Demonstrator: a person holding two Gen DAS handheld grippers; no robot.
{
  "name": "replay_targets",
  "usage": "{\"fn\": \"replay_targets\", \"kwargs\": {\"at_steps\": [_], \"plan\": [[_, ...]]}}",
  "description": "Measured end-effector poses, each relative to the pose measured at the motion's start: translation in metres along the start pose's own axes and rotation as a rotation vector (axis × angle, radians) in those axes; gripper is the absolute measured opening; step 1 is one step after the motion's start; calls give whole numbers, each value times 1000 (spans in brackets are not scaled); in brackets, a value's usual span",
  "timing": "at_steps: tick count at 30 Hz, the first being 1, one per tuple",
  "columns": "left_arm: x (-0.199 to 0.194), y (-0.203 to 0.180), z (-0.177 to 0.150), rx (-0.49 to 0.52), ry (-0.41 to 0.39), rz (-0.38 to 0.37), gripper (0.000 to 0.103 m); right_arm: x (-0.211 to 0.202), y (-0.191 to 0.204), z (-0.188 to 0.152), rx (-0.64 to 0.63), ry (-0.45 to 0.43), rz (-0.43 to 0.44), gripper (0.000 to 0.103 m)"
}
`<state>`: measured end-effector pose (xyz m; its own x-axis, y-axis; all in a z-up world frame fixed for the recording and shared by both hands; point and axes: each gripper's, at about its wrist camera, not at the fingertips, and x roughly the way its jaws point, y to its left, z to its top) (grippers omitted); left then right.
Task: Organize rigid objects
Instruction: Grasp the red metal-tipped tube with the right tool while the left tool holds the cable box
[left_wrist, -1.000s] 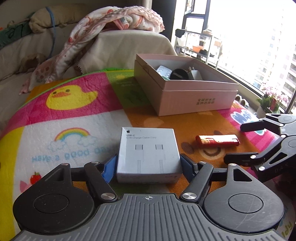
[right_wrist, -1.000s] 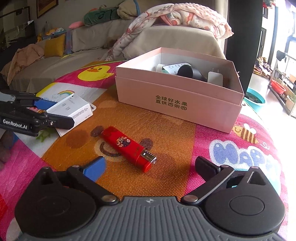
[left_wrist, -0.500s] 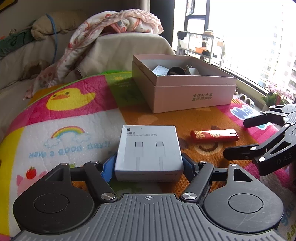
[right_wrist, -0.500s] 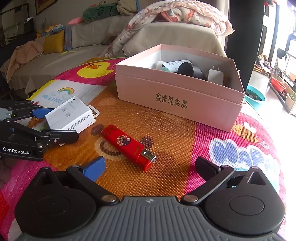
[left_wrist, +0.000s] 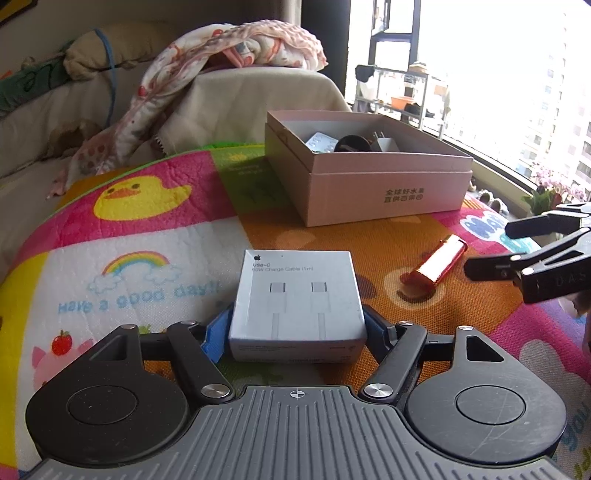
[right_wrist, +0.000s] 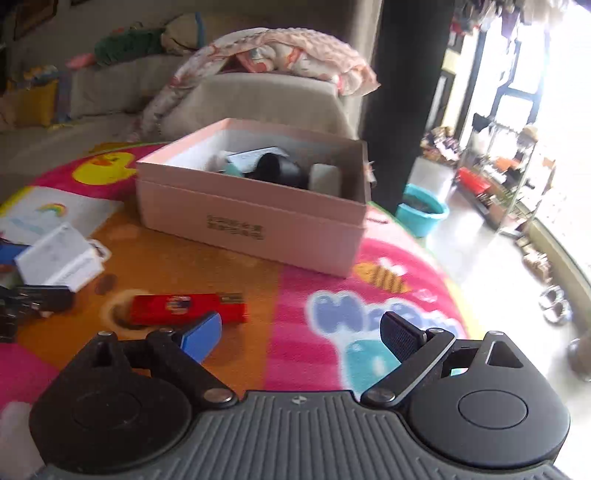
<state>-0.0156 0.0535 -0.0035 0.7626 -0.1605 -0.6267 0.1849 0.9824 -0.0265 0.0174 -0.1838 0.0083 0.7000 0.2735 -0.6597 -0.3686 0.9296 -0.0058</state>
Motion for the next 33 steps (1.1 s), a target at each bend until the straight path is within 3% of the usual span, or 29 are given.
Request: {"fn": "replay_targets", "kwargs": {"at_steps": [3, 8, 18, 26, 29, 30, 33], "plan": [[0, 0, 0, -1, 0, -1, 76, 6, 13, 0, -5, 44, 92, 94], [-1, 0, 0, -3, -2, -1, 76, 17, 31, 5, -49, 42, 36, 95], [5, 6, 12, -55, -4, -27, 75, 30, 32, 13, -33, 42, 71, 95], [20, -4, 29, 9, 14, 19, 74, 33, 31, 15, -25, 42, 76, 95], [22, -5, 31, 20, 22, 11, 74, 33, 32, 16, -30, 33, 78, 90], [22, -6, 30, 27, 23, 5, 74, 31, 33, 16, -39, 27, 84, 83], [14, -8, 26, 57, 27, -32, 74, 22, 36, 12, -88, 14, 74, 83]]}}
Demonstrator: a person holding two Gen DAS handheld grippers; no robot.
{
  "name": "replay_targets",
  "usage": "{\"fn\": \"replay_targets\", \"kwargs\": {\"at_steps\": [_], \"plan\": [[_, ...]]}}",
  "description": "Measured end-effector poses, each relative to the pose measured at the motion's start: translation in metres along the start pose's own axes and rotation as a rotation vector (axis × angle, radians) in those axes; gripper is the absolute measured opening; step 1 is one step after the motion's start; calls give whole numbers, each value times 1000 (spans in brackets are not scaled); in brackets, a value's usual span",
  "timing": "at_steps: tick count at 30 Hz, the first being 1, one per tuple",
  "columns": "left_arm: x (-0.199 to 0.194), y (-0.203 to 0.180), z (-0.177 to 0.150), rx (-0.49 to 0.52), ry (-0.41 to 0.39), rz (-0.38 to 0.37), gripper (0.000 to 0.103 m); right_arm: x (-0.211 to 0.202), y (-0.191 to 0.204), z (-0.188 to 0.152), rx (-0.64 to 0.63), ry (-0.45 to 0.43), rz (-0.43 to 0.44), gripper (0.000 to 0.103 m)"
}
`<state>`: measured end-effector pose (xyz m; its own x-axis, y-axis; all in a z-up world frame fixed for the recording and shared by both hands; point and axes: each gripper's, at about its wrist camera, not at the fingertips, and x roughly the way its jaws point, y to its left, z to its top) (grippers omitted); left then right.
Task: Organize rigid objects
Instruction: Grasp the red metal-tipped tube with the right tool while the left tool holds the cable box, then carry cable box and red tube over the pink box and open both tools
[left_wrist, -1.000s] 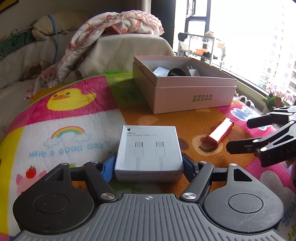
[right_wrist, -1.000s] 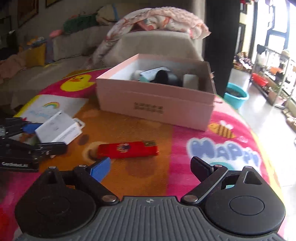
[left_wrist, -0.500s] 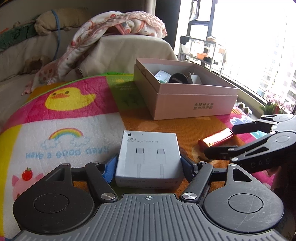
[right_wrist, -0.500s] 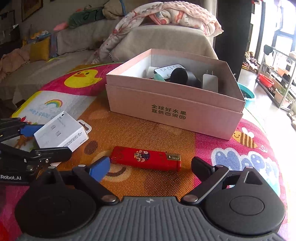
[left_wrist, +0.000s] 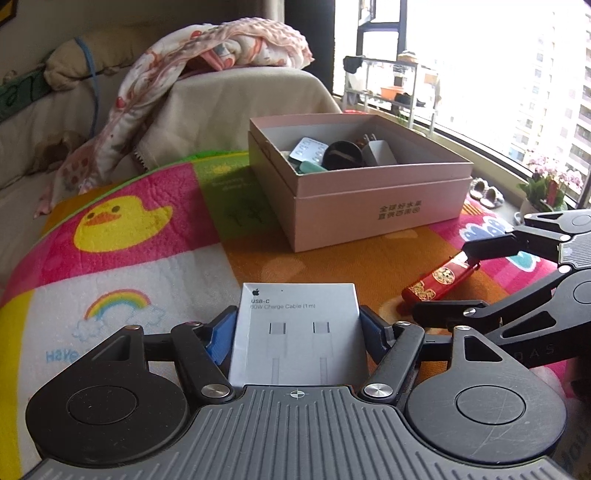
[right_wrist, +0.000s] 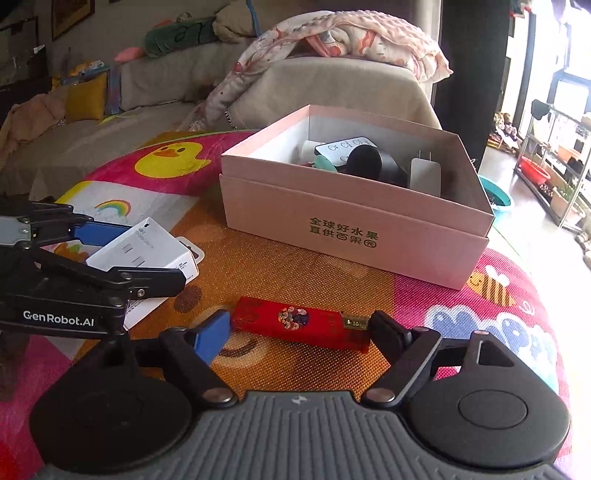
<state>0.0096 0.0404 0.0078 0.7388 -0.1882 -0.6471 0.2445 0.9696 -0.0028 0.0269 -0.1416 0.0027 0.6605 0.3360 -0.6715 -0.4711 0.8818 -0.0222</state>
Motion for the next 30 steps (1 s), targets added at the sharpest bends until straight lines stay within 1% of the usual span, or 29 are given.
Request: {"fn": "replay_targets", "kwargs": {"at_steps": [2, 4, 7, 9, 11, 13, 15, 17, 20, 22, 23, 24, 25, 26, 28, 30], "plan": [[-8, -2, -5, 12, -11, -32, 74, -9, 0, -5, -32, -5, 7, 83], [-19, -5, -8, 29, -36, -47, 74, -21, -2, -11, -53, -11, 10, 83], [-38, -4, 2, 24, -103, -86, 74, -40, -7, -16, -79, -44, -9, 83], [-55, -5, 26, 50, -179, -102, 74, -54, -12, -11, -89, -87, -27, 83], [-66, -4, 55, 84, -247, -98, 74, -68, -18, 3, -80, -155, -52, 83], [-71, -2, 93, 105, -312, -112, 74, -78, -25, 21, -66, -232, -78, 83], [-65, 0, 127, 116, -335, -137, 74, -79, -31, 42, -51, -290, -112, 83], [-47, 1, 160, 111, -317, -175, 74, -71, -35, 62, -38, -316, -126, 83], [-11, 6, 201, 36, -279, -231, 74, -53, -37, 88, -16, -324, -123, 83], [20, 10, 221, -19, -239, -274, 75, -38, -37, 103, -4, -342, -83, 83], [34, 11, 226, -41, -212, -270, 74, -30, -35, 108, -2, -337, -70, 83], [48, 13, 227, -59, -183, -257, 73, -18, -32, 112, -3, -307, -72, 87], [62, 14, 225, -60, -161, -242, 72, -10, -27, 113, -10, -269, -75, 88], [68, 14, 221, -51, -155, -232, 72, -5, -23, 112, -19, -238, -74, 88], [72, 17, 205, -34, -161, -219, 72, -6, -18, 98, -30, -228, -72, 88], [64, 22, 184, -35, -173, -195, 72, -9, -12, 79, -47, -220, -86, 88]]}}
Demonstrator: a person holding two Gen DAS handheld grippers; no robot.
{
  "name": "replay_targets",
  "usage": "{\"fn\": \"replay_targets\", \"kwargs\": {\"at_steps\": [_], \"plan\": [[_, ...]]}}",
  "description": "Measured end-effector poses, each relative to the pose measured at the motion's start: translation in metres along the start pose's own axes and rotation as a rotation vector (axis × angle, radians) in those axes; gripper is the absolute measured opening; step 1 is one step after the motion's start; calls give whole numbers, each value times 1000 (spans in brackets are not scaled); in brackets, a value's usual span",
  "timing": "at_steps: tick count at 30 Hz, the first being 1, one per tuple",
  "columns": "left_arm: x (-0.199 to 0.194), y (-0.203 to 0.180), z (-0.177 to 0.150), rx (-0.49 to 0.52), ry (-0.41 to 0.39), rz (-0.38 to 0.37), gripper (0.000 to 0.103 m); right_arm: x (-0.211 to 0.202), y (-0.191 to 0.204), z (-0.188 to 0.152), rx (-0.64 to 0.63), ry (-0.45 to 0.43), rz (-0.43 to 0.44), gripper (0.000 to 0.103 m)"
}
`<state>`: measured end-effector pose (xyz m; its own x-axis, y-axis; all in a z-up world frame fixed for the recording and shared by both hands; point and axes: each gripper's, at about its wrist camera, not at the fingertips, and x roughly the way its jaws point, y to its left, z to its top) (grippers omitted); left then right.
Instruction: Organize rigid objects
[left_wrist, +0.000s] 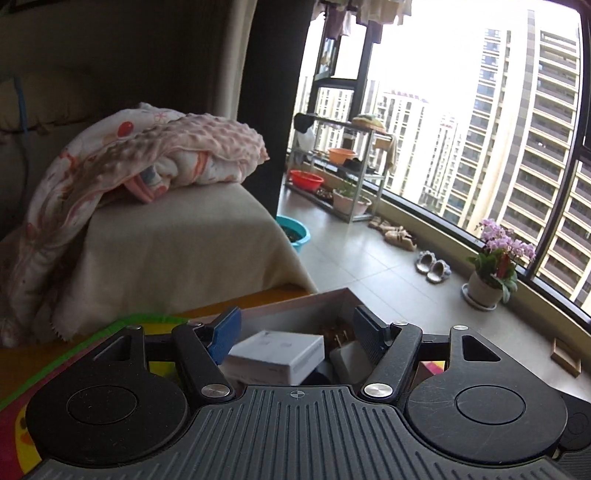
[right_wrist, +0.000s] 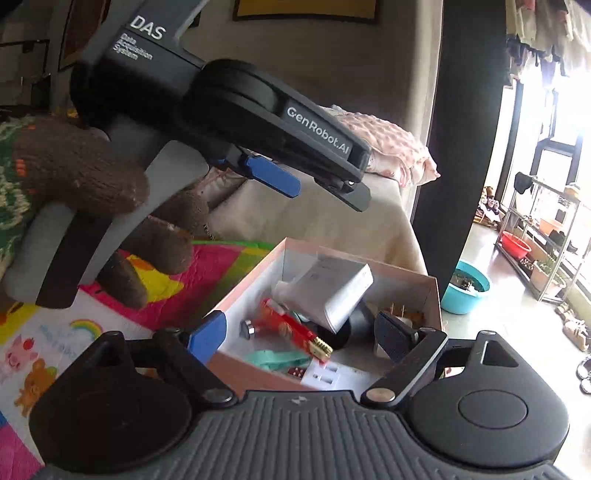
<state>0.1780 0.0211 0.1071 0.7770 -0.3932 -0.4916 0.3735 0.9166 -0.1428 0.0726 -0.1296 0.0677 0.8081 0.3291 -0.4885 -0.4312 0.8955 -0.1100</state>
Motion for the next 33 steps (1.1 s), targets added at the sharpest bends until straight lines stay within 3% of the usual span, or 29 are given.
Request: {"fn": "replay_targets", "kwargs": {"at_steps": [5, 9, 13, 15, 16, 17, 20, 33], "plan": [[-61, 1, -66, -12, -7, 121, 72, -19, 5, -45, 28, 89, -51, 88], [-102, -3, -127, -34, 94, 174, 72, -24, 1, -69, 116, 172, -75, 88], [-122, -13, -170, -49, 135, 317, 72, -23, 2, -85, 197, 262, -82, 88], [-118, -11, -184, -111, 182, 312, 72, -20, 2, -91, 226, 269, -117, 93], [-116, -12, -190, -137, 166, 317, 76, -18, 1, -94, 239, 271, -142, 102], [-116, -16, -193, -129, 140, 329, 78, -17, -1, -95, 257, 273, -150, 103], [-108, -32, -194, -79, 143, 375, 82, -15, -4, -95, 279, 284, -140, 103], [-88, -49, -190, -112, 117, 420, 85, -17, -4, -101, 275, 202, -166, 103]]}}
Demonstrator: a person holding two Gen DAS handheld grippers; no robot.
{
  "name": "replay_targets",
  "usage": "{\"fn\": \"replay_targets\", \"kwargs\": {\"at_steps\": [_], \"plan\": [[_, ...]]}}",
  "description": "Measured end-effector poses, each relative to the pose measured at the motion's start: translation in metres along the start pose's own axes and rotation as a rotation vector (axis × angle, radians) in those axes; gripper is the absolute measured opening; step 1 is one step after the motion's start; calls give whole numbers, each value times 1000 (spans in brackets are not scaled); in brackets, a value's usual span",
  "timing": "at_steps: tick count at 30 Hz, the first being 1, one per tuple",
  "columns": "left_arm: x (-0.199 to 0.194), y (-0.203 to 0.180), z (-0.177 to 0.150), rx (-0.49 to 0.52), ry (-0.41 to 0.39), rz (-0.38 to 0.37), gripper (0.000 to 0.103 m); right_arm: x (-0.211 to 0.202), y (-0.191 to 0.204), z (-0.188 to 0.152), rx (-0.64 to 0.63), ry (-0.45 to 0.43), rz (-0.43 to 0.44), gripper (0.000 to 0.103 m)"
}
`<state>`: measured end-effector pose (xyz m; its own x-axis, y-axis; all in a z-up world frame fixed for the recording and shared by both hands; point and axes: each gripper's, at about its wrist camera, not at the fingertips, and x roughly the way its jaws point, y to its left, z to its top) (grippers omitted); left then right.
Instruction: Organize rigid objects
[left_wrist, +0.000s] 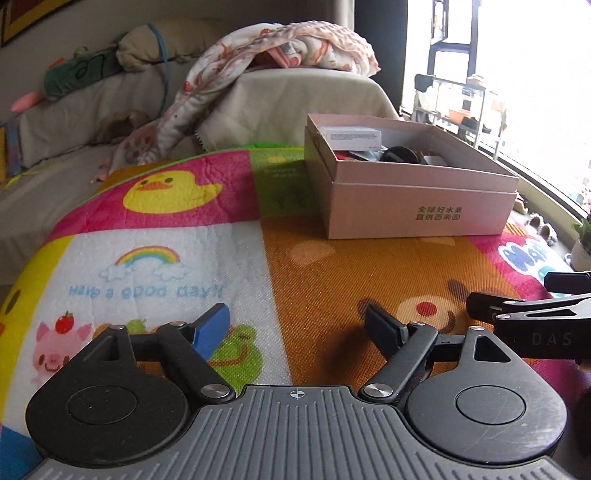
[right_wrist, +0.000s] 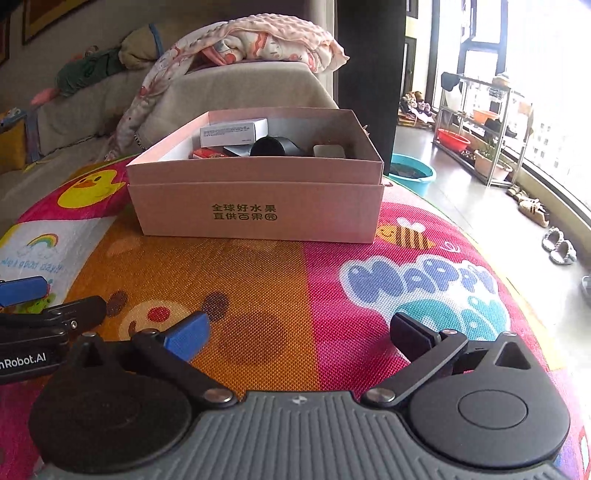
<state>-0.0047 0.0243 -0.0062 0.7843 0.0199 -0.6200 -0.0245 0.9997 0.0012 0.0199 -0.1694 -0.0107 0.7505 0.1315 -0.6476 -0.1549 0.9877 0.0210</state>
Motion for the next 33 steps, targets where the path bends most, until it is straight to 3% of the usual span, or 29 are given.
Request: {"fn": "replay_targets", "kwargs": {"at_steps": [33], "plan": [[4, -2, 2, -14, 0, -11, 89, 1, 1, -2, 23, -11, -17, 103]]}}
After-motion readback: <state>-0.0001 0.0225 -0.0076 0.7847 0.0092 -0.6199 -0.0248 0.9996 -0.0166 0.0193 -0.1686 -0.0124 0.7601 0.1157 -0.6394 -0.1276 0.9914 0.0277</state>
